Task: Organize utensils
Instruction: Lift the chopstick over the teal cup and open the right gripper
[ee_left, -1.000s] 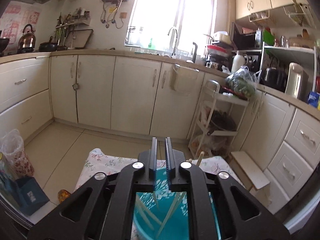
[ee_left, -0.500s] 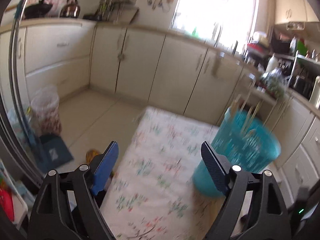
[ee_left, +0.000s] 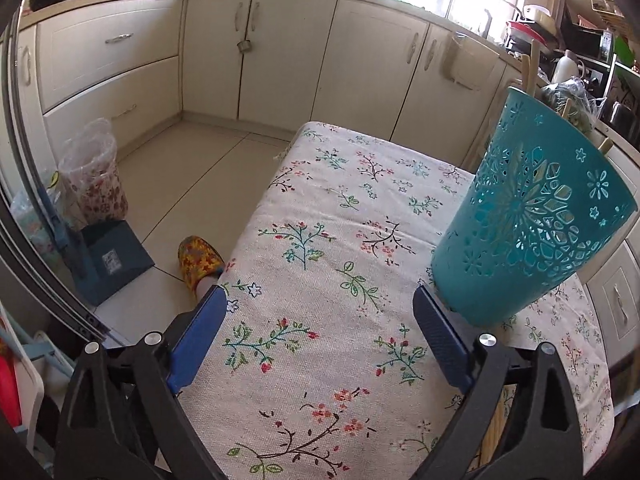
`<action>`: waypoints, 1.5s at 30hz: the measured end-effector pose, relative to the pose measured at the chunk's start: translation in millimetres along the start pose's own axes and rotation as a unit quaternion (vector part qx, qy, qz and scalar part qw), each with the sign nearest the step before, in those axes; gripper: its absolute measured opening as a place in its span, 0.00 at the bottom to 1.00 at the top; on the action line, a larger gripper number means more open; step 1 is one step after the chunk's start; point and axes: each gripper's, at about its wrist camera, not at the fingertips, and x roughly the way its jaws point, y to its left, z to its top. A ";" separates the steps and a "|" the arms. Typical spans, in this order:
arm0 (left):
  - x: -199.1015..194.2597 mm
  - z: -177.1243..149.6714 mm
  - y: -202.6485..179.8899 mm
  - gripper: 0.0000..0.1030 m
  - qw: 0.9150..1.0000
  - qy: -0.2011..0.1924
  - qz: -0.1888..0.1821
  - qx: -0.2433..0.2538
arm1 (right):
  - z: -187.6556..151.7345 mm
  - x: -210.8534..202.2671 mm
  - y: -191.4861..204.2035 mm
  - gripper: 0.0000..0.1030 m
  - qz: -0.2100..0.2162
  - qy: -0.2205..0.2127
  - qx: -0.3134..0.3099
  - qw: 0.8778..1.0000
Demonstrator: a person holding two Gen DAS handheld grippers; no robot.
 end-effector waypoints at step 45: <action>-5.8 -2.7 7.7 0.91 0.999 -0.017 0.015 -0.025 | -68.7 62.4 19.8 0.17 -0.118 0.019 -0.056 0.991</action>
